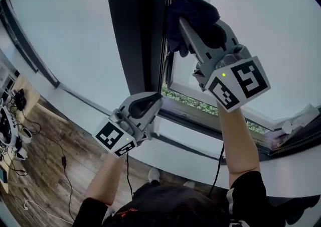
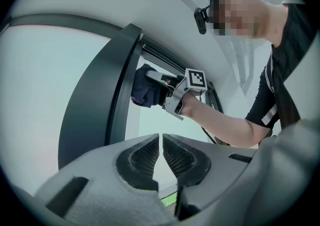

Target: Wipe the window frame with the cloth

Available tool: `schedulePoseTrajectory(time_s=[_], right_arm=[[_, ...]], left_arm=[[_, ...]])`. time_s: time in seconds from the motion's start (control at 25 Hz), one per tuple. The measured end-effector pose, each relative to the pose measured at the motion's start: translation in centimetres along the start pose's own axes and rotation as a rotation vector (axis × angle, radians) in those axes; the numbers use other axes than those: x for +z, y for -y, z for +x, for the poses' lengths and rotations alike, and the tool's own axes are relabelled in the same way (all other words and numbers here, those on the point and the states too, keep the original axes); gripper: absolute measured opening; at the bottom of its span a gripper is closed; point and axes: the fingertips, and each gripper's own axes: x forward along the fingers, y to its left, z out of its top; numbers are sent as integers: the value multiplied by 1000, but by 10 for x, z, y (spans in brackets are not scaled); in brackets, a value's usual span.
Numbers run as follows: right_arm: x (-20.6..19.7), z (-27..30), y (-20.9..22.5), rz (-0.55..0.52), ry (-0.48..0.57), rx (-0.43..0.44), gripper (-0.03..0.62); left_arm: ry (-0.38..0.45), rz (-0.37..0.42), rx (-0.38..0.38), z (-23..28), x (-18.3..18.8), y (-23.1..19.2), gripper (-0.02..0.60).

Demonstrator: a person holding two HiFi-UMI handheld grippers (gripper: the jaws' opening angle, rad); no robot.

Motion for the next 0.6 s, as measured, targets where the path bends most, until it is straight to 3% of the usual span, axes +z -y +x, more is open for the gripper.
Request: schedulePoseTrajectory(time_s=[0.36, 0.6], right_arm=[[37, 11, 16, -62, 61, -20, 81], [37, 15, 18, -34, 72, -22, 81]], left_arm=[[8, 15, -6, 7, 3, 2, 37], [4, 11, -1, 4, 1, 0, 37]])
